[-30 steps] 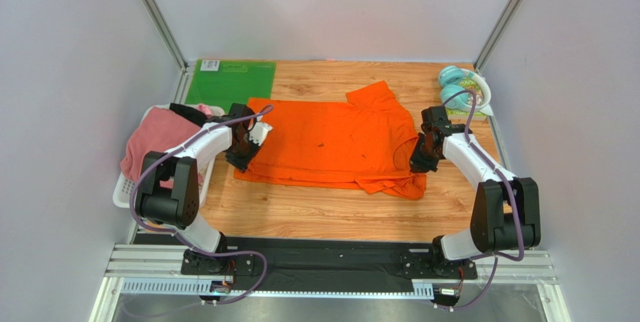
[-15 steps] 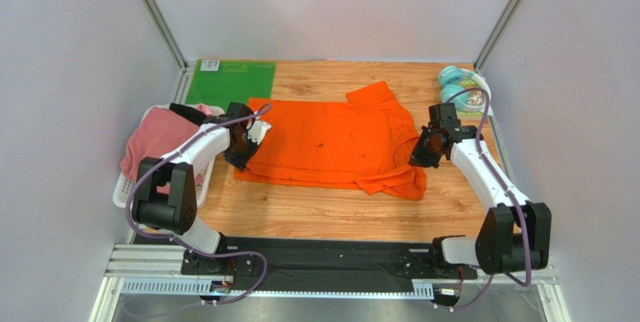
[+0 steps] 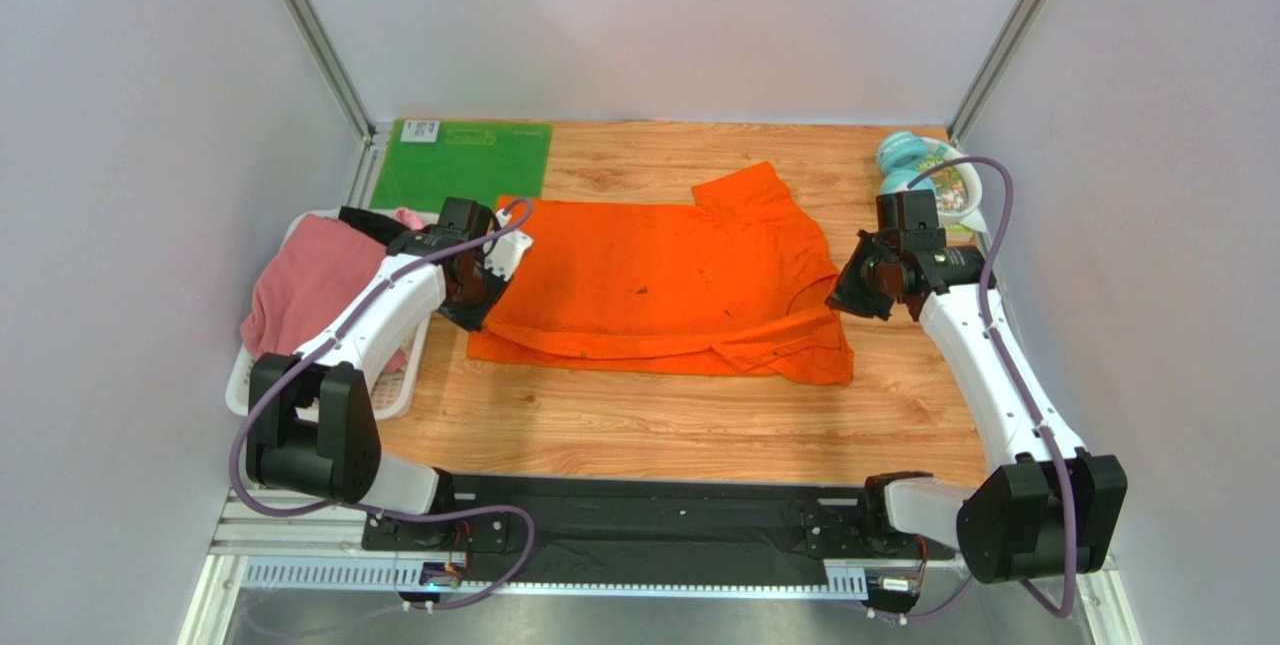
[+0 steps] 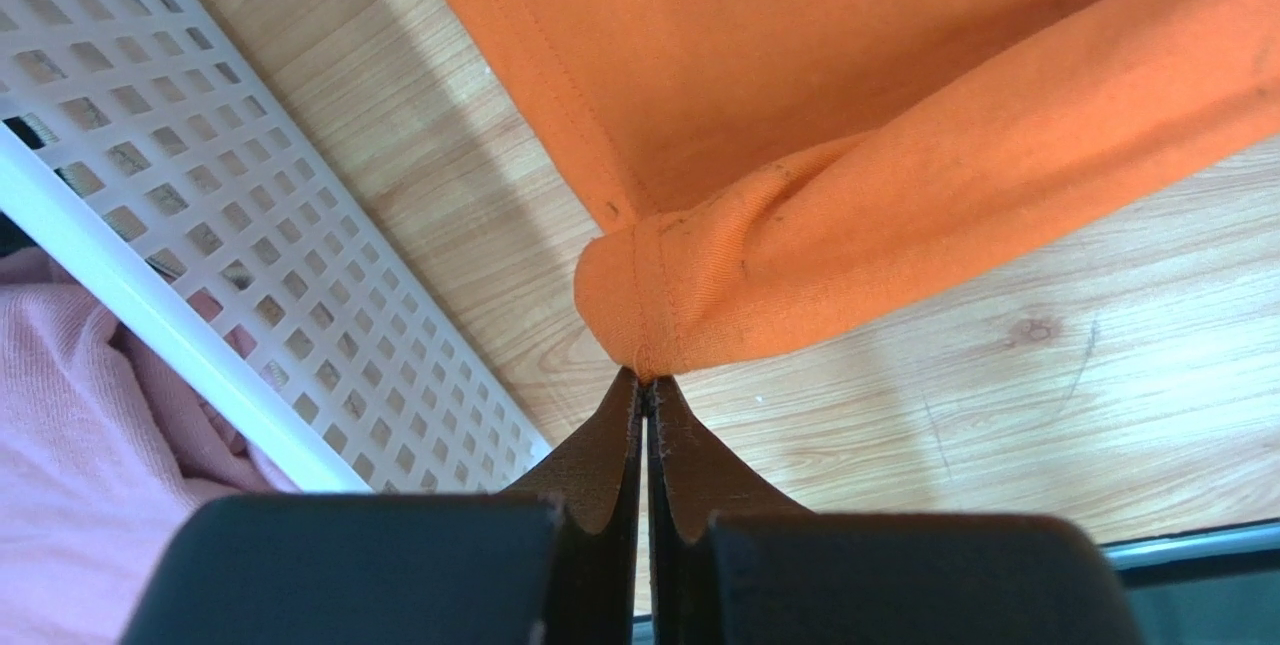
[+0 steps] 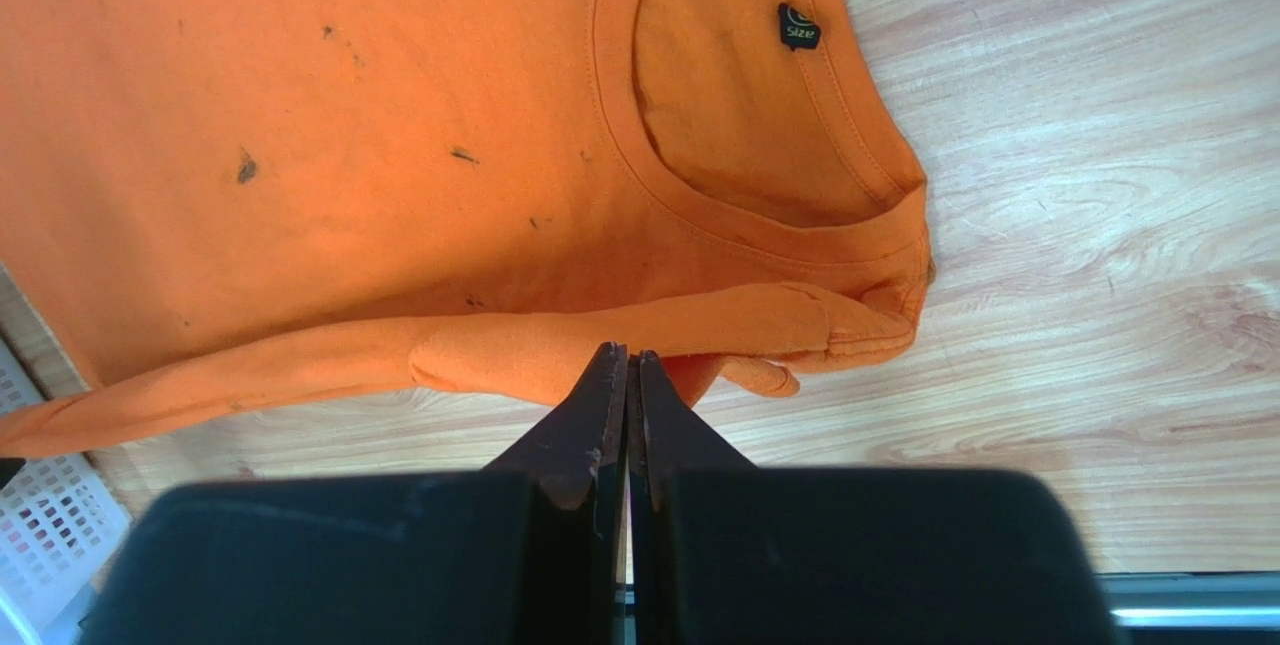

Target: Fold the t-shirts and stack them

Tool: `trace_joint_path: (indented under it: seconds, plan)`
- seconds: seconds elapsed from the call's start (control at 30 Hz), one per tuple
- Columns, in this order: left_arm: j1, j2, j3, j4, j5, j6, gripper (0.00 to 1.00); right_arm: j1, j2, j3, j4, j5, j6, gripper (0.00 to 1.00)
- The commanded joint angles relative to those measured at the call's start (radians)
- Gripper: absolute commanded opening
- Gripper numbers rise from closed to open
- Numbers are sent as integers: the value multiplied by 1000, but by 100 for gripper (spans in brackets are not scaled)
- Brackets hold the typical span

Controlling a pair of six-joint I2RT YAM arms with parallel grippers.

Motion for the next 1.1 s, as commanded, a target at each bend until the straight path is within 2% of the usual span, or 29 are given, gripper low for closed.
trace_joint_path:
  seconds: [0.0, 0.5, 1.07]
  plan:
    - [4, -36, -1, -4, -25, 8, 0, -9, -17, 57, -18, 40, 7, 0]
    - [6, -58, 26, -1, -73, 25, 0, -17, -15, 116, -41, 41, 3, 0]
    - [7, 105, 164, 26, -117, 39, 0, -23, 98, 178, -14, 51, -6, 0]
